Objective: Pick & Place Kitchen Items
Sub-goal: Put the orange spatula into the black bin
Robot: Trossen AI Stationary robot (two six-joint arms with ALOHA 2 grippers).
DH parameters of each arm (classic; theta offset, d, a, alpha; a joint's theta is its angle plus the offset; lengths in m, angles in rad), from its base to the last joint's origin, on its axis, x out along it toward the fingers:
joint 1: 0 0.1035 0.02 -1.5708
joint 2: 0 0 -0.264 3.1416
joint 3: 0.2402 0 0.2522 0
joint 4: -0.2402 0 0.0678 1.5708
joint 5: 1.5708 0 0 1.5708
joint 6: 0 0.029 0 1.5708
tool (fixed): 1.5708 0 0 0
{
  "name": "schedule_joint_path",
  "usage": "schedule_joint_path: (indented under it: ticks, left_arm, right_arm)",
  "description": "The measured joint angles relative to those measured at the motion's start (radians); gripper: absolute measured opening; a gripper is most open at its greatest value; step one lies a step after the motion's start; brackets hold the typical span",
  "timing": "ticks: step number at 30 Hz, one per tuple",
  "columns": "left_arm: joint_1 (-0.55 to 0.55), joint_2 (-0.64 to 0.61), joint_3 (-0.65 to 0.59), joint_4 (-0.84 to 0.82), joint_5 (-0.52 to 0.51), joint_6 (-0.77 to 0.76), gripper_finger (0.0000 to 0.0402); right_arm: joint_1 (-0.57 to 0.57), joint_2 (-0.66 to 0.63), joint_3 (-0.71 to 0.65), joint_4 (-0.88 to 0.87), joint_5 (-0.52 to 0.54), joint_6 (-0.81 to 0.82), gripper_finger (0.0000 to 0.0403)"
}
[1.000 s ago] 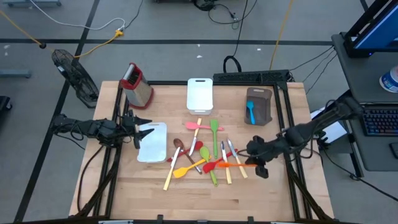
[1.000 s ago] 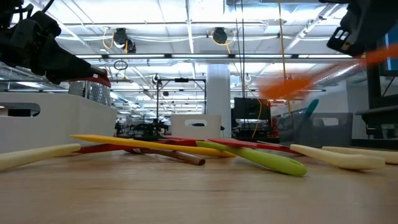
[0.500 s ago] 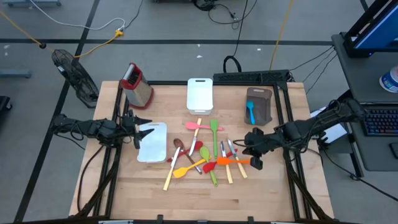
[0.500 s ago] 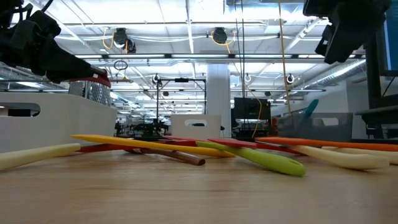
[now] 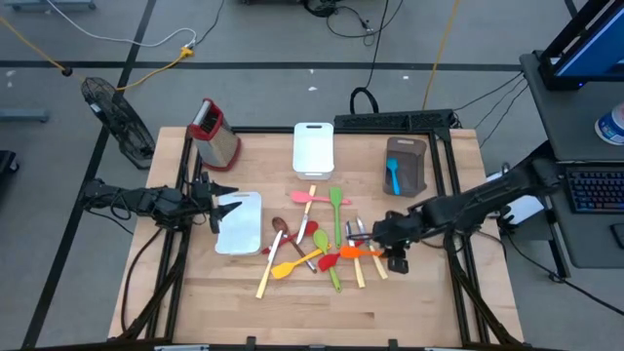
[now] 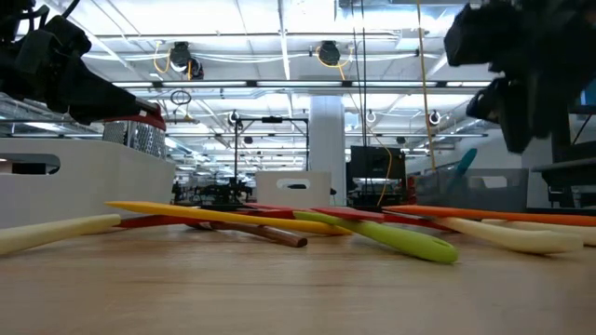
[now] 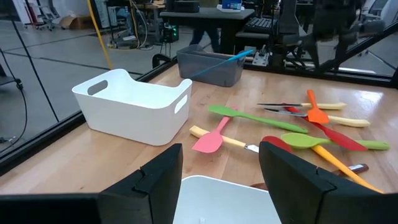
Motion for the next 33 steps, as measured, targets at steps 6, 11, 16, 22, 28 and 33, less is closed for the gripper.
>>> schedule_joint_path:
  ticks: [6, 11, 16, 22, 28, 33]
  left_arm:
    - [0.000, 0.000, 0.000, 0.000, 0.000, -0.002, 0.0218]
    - [0.000, 0.000, 0.000, 0.000, 0.000, -0.002, 0.0218]
    - [0.000, 0.000, 0.000, 0.000, 0.000, -0.002, 0.0218]
    - [0.000, 0.000, 0.000, 0.000, 0.000, -0.002, 0.0218]
    - [0.000, 0.000, 0.000, 0.000, 0.000, -0.001, 0.0218]
    - [0.000, 0.000, 0.000, -0.001, 0.000, -0.001, 0.0218]
  right_arm:
    - [-0.015, 0.081, 0.000, -0.016, 0.000, -0.061, 0.0214]
    - [-0.024, 0.140, 0.000, -0.027, -0.001, -0.099, 0.0238]
    - [-0.025, 0.198, 0.000, -0.029, 0.002, -0.126, 0.0238]
    - [-0.026, 0.264, 0.000, -0.023, 0.005, -0.129, 0.0229]
    - [-0.026, 0.295, 0.000, -0.009, 0.088, -0.128, 0.0226]
    - [-0.026, 0.312, -0.012, 0.009, 0.113, -0.129, 0.0202]
